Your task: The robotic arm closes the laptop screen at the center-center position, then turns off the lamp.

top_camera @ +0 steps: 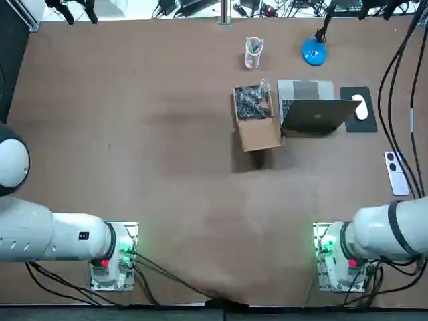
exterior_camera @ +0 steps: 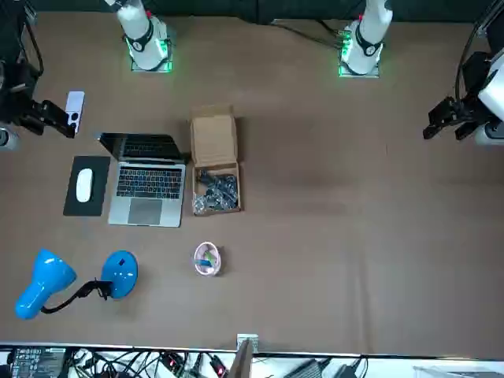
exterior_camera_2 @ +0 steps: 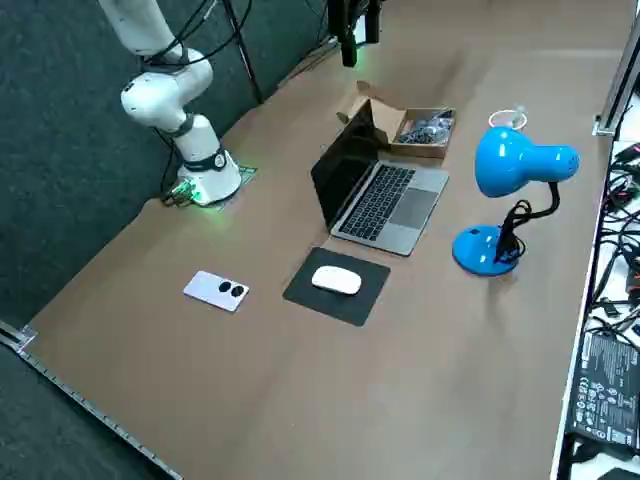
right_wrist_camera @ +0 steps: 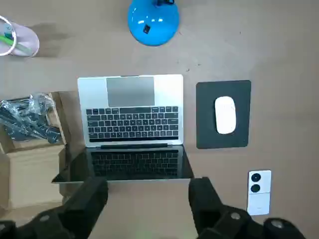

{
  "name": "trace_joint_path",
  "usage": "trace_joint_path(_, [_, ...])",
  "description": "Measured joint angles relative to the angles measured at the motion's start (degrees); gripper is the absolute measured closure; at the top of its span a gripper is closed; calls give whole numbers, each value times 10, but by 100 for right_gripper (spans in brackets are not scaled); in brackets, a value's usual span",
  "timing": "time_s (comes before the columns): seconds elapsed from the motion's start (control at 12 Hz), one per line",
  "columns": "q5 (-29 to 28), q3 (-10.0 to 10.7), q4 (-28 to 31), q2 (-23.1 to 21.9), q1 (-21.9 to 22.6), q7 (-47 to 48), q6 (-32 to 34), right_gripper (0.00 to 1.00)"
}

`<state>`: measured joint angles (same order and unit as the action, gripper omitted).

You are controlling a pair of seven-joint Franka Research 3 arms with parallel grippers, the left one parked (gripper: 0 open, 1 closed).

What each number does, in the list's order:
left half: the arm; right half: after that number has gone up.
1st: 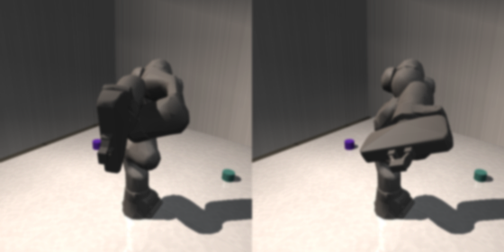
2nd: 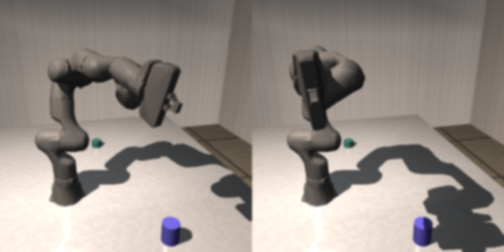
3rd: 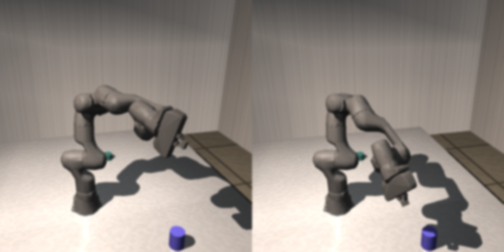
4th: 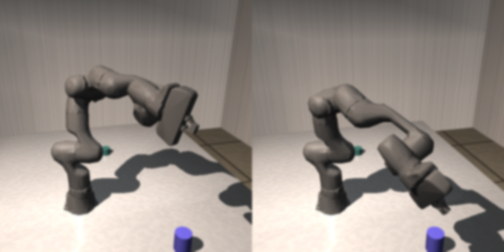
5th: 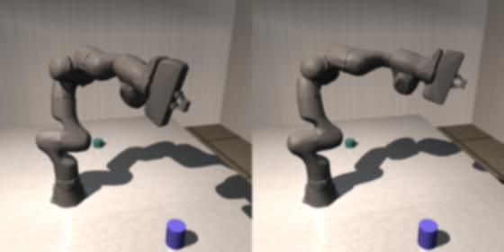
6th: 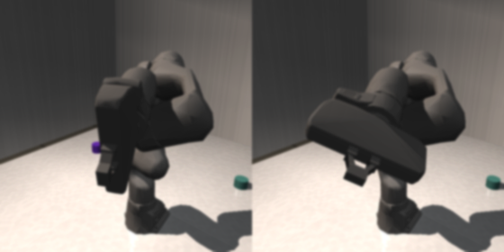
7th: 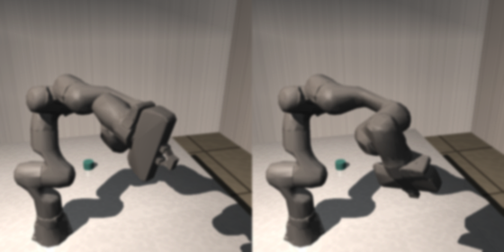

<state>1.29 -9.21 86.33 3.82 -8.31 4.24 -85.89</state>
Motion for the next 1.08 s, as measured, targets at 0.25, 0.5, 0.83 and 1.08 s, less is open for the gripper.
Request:
trace_joint_path(0.25, [0, 0, 0, 0, 0, 0, 0, 0])
trace_joint_path(0.5, [0, -1, 0, 0, 1, 0, 0, 0])
trace_joint_path(0.83, [0, -1, 0, 0, 1, 0, 0, 0])
trace_joint_path(1.08, [0, -2, 0, 0, 1, -1, 0, 0])
